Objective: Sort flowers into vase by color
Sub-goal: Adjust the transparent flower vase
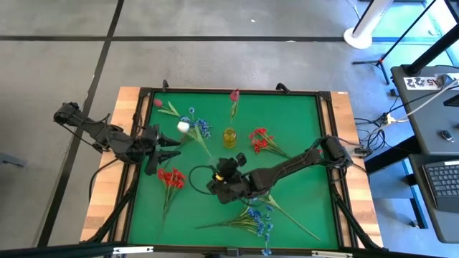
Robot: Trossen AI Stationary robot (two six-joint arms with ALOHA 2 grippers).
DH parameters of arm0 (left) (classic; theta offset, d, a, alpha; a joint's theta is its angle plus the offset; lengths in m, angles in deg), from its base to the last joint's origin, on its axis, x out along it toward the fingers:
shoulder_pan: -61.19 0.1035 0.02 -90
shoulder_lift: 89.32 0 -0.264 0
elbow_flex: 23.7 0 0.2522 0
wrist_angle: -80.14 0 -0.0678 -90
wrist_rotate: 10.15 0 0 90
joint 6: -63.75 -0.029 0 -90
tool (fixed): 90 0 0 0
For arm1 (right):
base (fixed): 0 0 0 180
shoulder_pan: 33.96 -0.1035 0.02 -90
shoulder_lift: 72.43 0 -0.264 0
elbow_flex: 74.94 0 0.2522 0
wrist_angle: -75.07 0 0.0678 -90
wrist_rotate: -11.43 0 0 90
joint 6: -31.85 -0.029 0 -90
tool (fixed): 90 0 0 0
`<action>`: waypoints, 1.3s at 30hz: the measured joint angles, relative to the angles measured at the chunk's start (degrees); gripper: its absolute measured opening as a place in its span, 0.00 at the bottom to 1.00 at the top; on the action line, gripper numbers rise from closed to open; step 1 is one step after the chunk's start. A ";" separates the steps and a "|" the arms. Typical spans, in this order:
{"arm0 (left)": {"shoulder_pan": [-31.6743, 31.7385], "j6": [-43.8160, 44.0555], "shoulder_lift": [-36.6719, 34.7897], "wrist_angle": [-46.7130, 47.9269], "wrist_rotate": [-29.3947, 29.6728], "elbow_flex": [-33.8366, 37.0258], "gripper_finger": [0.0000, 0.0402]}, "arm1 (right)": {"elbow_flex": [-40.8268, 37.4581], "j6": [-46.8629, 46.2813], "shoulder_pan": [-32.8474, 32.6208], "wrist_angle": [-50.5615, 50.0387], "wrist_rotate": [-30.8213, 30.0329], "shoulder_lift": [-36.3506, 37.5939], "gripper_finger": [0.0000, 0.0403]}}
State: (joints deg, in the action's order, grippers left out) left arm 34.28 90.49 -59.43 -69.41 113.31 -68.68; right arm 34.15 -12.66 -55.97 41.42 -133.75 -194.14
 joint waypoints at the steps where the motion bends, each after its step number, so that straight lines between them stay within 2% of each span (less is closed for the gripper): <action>1: 0.00 -0.20 0.00 0.03 0.07 0.00 0.46 | 0.00 0.00 -0.56 -0.12 -2.51 0.00 0.44; 4: 0.00 -0.34 0.04 -0.06 0.27 0.00 0.46 | -0.08 0.00 -1.50 0.30 -6.55 0.10 0.44; 8: 0.00 -0.38 0.04 -0.08 0.34 0.00 0.46 | -1.08 0.07 -1.83 1.57 -6.66 0.24 0.44; 10: 0.00 -0.42 0.04 -0.08 0.35 0.00 0.46 | -2.12 2.33 -1.74 5.69 -5.77 0.24 0.44; 17: 0.00 -0.48 0.04 -0.07 0.35 0.00 0.46 | -10.68 22.36 -1.19 41.03 6.49 0.24 0.44; 22: 0.00 -0.37 0.04 -0.03 0.36 0.00 0.46 | -18.77 31.89 -0.76 61.32 9.10 0.22 0.44; 29: 0.00 -0.33 0.04 -0.01 0.36 0.00 0.46 | -34.06 37.42 -0.90 87.45 9.72 0.13 0.44; 34: 0.00 -0.32 0.04 -0.02 0.36 0.00 0.46 | -41.50 39.72 -0.81 96.27 9.71 0.13 0.44; 39: 0.00 -0.33 0.06 -0.03 1.88 0.00 0.46 | -43.50 41.92 0.50 96.69 9.73 -0.01 0.44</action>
State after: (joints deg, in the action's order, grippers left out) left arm 34.28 90.16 -59.37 -69.45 115.20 -68.68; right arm -9.34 29.26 -55.47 138.11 -124.02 -194.15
